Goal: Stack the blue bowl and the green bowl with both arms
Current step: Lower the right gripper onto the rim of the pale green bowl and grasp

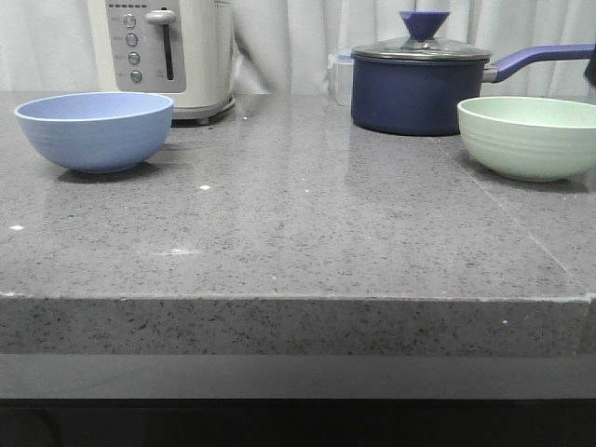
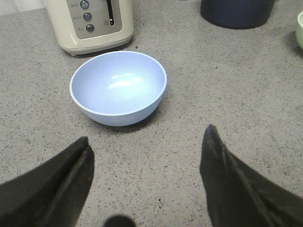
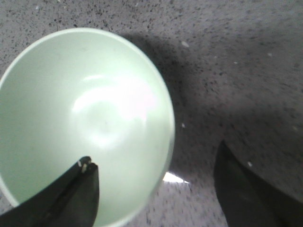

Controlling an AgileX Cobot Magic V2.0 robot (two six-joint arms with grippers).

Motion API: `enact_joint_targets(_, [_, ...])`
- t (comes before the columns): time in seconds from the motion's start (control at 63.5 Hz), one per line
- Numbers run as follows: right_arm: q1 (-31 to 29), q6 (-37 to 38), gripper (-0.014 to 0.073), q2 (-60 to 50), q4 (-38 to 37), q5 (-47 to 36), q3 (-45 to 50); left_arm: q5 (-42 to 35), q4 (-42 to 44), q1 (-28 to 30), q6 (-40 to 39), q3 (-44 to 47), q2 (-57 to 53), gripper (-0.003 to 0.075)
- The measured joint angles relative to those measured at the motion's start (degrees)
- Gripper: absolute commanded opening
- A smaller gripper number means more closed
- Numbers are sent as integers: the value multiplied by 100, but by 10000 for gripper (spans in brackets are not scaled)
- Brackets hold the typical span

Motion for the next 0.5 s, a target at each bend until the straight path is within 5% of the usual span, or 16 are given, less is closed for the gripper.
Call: enact_joint_targets(0.504, [-12,-163,99,601,320,-378,-12,0,9,0,0,0,0,473])
